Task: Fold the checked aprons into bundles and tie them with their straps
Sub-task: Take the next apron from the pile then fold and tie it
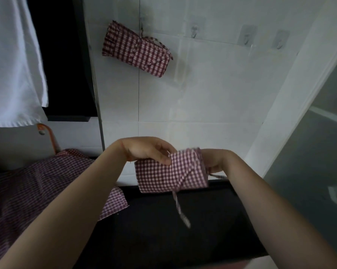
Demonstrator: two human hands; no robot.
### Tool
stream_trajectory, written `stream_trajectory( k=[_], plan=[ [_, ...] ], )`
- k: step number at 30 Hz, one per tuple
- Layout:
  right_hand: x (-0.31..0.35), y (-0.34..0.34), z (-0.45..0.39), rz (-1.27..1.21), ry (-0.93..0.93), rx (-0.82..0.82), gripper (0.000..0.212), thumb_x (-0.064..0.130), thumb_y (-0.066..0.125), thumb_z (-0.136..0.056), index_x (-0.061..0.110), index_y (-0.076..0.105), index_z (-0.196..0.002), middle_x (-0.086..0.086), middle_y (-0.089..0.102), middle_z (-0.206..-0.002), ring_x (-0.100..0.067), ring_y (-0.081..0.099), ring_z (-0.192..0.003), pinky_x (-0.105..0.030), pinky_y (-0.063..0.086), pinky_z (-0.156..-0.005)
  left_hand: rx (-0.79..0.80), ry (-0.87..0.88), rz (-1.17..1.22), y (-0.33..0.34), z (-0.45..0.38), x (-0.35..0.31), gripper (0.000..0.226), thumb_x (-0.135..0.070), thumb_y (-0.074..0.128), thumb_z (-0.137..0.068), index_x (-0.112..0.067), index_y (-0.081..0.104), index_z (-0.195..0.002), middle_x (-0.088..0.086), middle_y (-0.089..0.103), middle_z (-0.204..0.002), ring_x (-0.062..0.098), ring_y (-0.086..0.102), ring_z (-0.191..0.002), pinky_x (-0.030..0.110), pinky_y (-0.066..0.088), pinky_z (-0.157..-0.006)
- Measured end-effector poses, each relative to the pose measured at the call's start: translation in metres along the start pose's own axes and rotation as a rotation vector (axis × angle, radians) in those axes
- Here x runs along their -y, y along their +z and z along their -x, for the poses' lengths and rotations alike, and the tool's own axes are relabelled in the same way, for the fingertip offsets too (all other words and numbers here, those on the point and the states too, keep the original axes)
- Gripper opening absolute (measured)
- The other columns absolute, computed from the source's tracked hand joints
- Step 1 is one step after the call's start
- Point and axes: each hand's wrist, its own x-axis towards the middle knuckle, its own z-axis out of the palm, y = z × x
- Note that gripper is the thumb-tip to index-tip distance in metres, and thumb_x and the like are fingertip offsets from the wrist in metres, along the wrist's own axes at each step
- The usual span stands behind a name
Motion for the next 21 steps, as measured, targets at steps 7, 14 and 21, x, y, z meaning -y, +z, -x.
stream_trajectory(
  k=[7, 14, 21],
  plan=[
    [0.019, -0.009, -0.008, -0.015, -0.058, -0.129, 0.037, 0.035, 0.051, -0.102, 0.013, 0.05, -0.072, 0.003, 0.039, -0.055, -0.01, 0.025, -0.046, -0.023, 0.019, -0.047, -0.131, -0.284, -0.334, 0.027, -0.021, 0.001, 0.055, -0.033, 0.074, -0.086, -0.022, 0.05, -0.135, -0.003, 0.06, -0.126, 0.014, 0.058, -0.107, 0.031, 0.049, -0.096],
    [0.036, 0.007, -0.002, -0.032, -0.328, -0.414, 0.029, 0.036, 0.06, -0.097, 0.013, 0.072, -0.082, 0.005, 0.064, -0.071, -0.007, 0.055, -0.062, -0.018, 0.043, -0.06, -0.331, -0.206, -0.115, 0.024, -0.029, 0.019, 0.022, -0.029, 0.07, -0.087, -0.018, 0.075, -0.106, -0.001, 0.074, -0.103, 0.016, 0.069, -0.095, 0.026, 0.052, -0.081],
    [-0.003, 0.0, -0.021, -0.363, -0.197, -1.344, 0.025, 0.0, 0.043, -0.093, 0.006, 0.062, -0.108, -0.007, 0.06, -0.11, -0.019, 0.055, -0.099, -0.014, 0.036, -0.072, -0.616, -0.144, 0.797, 0.013, -0.023, 0.034, 0.03, -0.016, 0.064, -0.092, 0.002, 0.062, -0.115, 0.012, 0.072, -0.102, 0.028, 0.067, -0.09, 0.037, 0.053, -0.073]
  ],
)
